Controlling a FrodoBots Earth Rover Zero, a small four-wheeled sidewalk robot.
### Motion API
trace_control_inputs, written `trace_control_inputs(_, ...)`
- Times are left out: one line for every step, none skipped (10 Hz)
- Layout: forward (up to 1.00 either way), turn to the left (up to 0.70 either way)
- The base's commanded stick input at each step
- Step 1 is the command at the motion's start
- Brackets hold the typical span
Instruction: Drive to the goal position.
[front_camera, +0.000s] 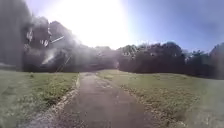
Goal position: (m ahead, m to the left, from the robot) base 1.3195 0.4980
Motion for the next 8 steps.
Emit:
trace_control_inputs(0.5, 0.0)
trace_control_inputs(0.5, 0.0)
trace_control_inputs(0.5, 0.0)
trace_control_inputs(0.5, 0.0)
trace_control_inputs(0.5, 0.0)
trace_control_inputs(0.5, 0.0)
trace_control_inputs(0.5, 0.0)
trace_control_inputs(0.5, 0.0)
